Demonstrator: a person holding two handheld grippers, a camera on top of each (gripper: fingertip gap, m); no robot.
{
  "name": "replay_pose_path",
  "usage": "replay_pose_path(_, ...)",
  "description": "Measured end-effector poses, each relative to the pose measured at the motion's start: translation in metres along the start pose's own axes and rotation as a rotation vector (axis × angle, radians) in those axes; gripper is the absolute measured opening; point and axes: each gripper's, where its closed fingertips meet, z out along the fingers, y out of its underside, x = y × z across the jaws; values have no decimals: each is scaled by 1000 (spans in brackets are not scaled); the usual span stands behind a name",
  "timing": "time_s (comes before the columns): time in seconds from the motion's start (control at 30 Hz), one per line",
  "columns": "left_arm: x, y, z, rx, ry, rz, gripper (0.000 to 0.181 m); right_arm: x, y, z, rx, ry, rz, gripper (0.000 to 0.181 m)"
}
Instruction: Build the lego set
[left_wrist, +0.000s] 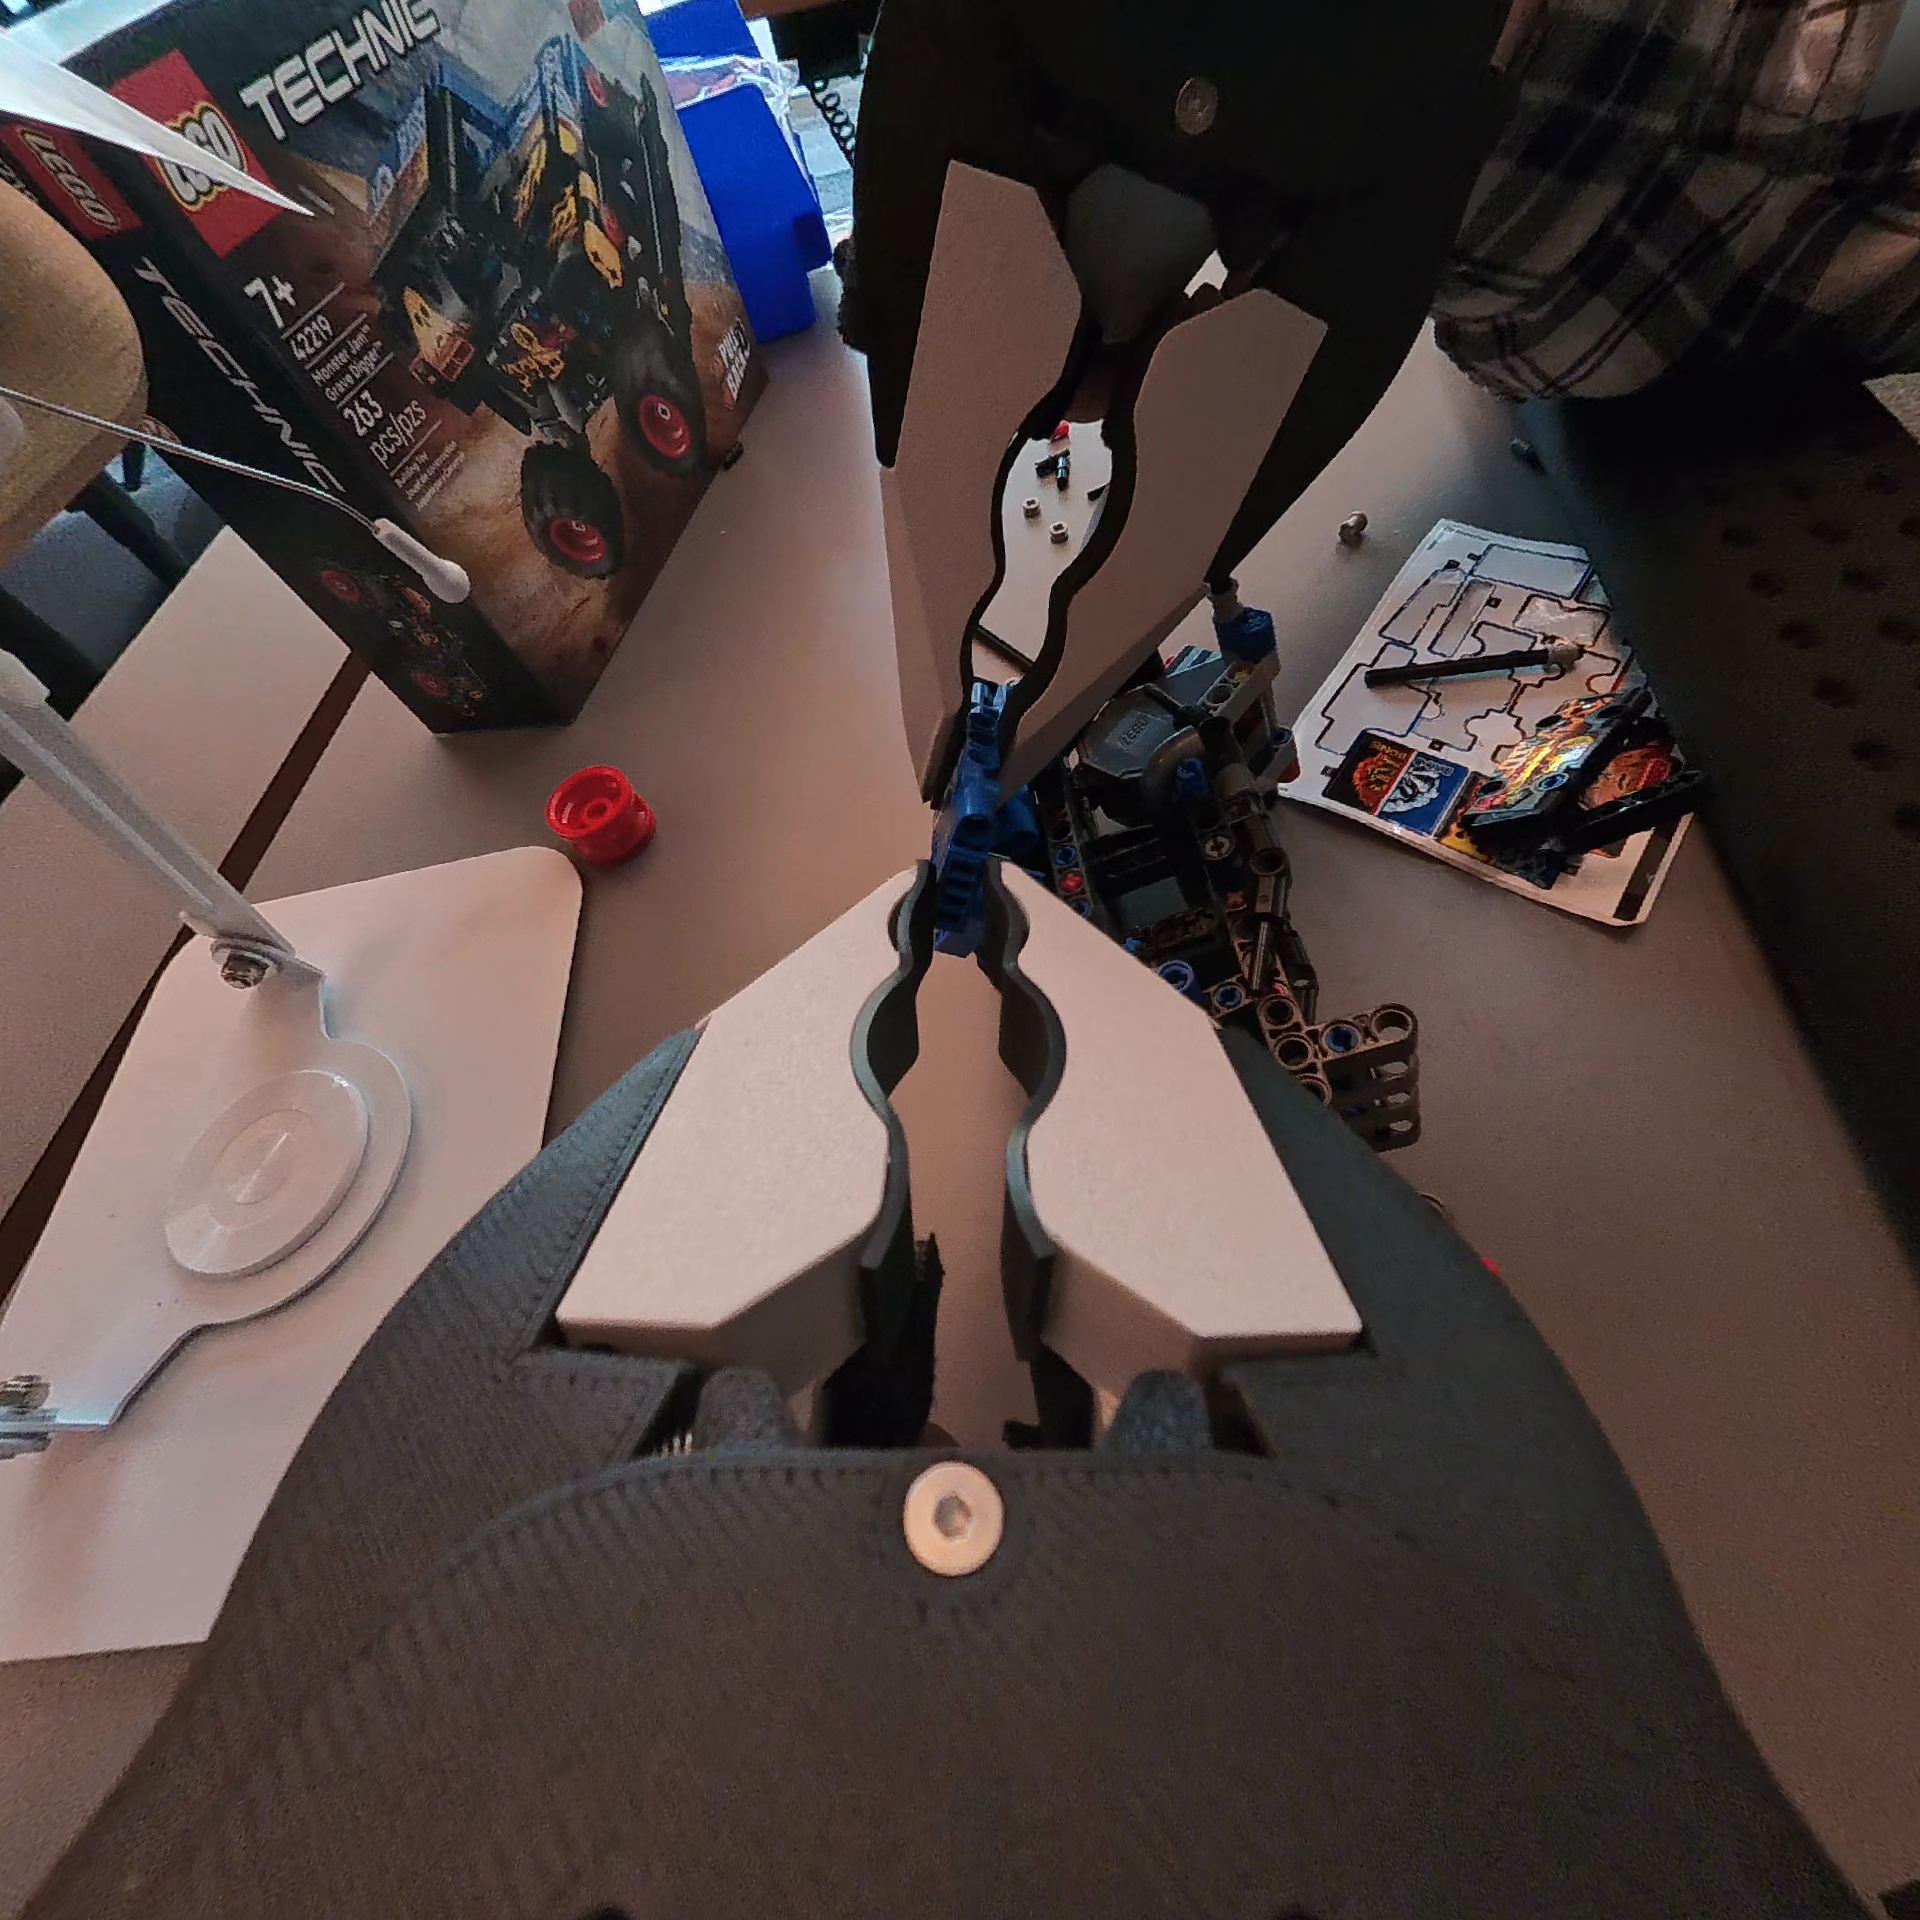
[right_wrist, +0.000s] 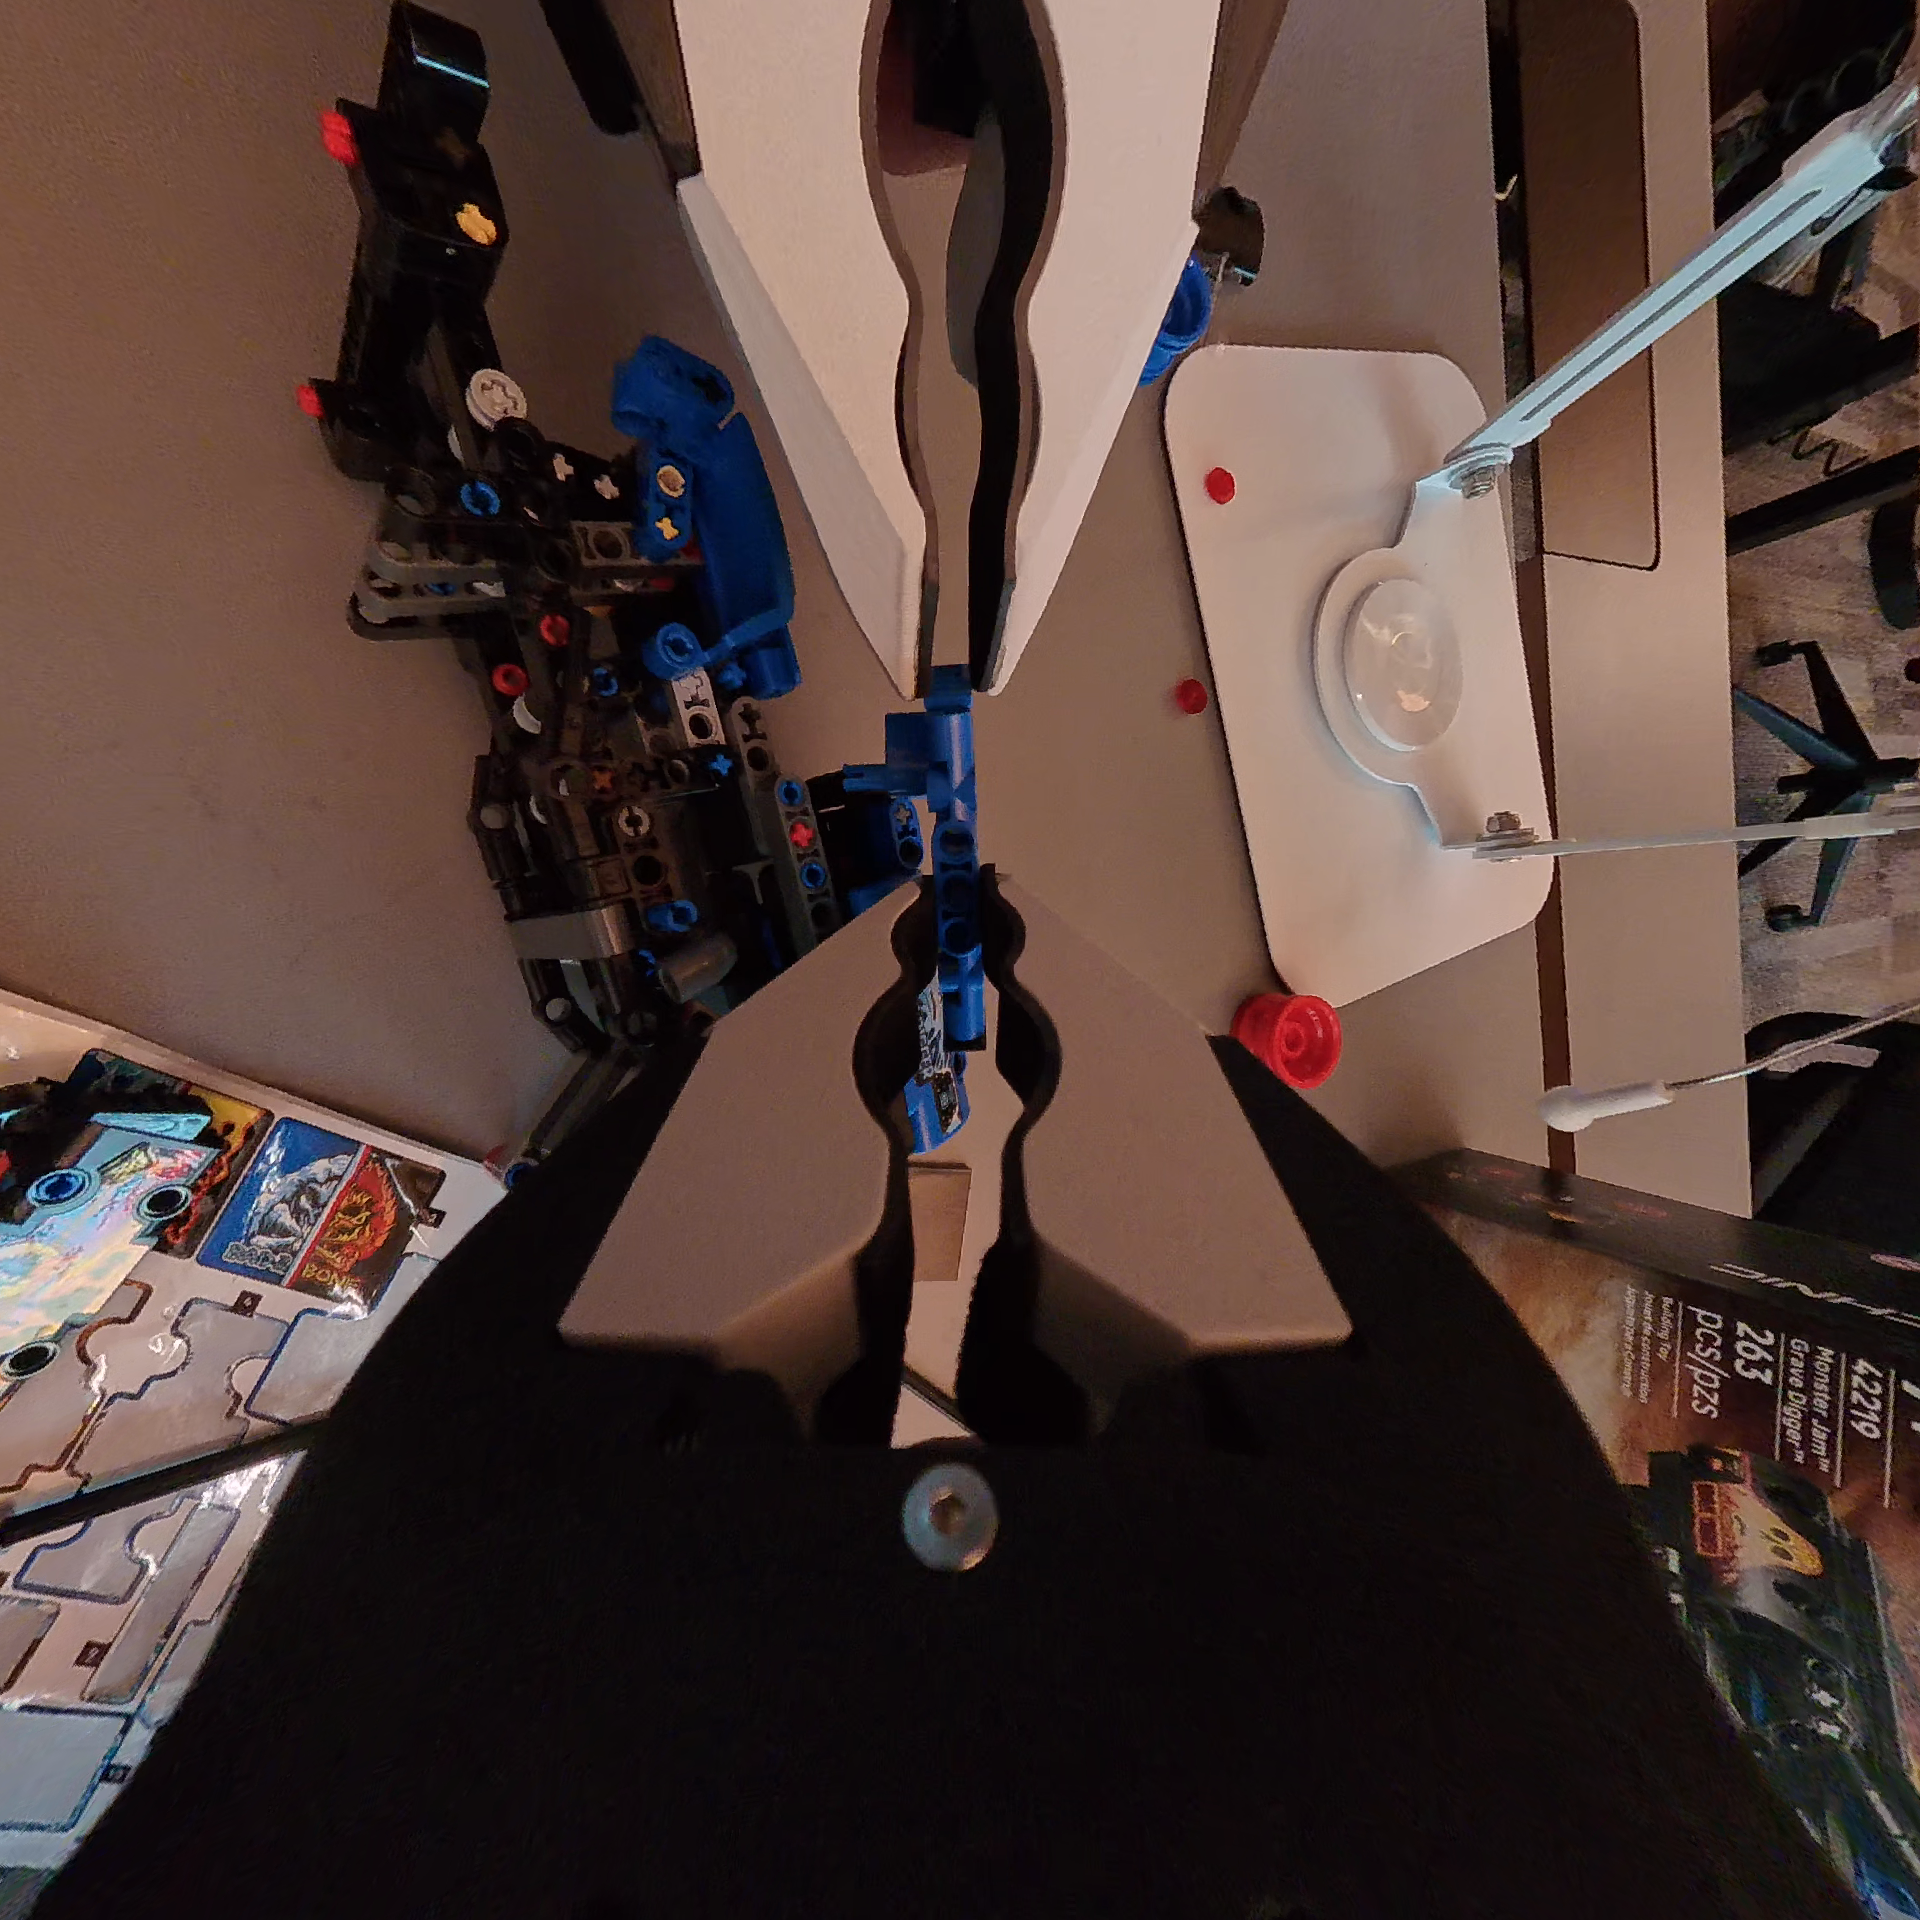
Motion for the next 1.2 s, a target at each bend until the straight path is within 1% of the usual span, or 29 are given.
replay_pose_path(0.13, 5, 1, 1, -9, 16, 10, 8, -4, 1, -2, 2, -22, -19, 5)
replay_pose_path(0.23, 8, 6, 2, -57, 11, 62, 8, -7, 1, -3, 4, -35, -34, 7)
replay_pose_path(0.33, 12, 6, 3, -65, 0, 98, 6, -12, 2, -5, 14, -70, -29, 17)
replay_pose_path(0.37, 12, 5, 3, -64, -2, 104, 1, -14, 3, -7, 21, -89, -22, 19)
replay_pose_path(0.43, 14, 6, 3, -70, 2, 111, 1, -16, 2, -10, 36, -109, -17, 19)
replay_pose_path(0.47, 14, 6, 3, -73, 1, 117, 1, -16, 2, -11, 41, -110, -14, 16)
replay_pose_path(0.53, 14, 7, 3, -82, 3, 119, 1, -15, 2, -11, 41, -95, -17, 11)
replay_pose_path(0.63, 15, 7, 3, -92, 18, 100, 2, -16, 2, -12, 25, -77, -43, 11)
replay_pose_path(0.7, 14, 9, 3, -107, 12, 87, 9, -17, 2, -12, 15, -66, -59, 11)
replay_pose_path(0.73, 14, 8, 2, -107, 14, 72, 17, -18, 1, -13, 11, -63, -64, 11)
replay_pose_path(0.83, 22, 3, -1, -86, 60, 34, 28, -19, 1, -13, 6, -52, -70, 10)
replay_pose_path(0.97, 31, 1, 4, -124, 65, 65, 32, -20, 1, -13, -15, -36, -96, 7)
replay_pose_path(1.1, 32, 2, 8, -150, 62, 41, 29, -19, 1, -13, -12, -32, -101, 5)
replay_pose_path(1.17, 29, 1, 6, -154, 35, 29, 30, -19, 3, -13, -10, -28, -107, 5)
replay_pose_path(1.2, 31, -1, 3, -148, 44, 18, 31, -20, 3, -14, -6, -29, -110, 5)
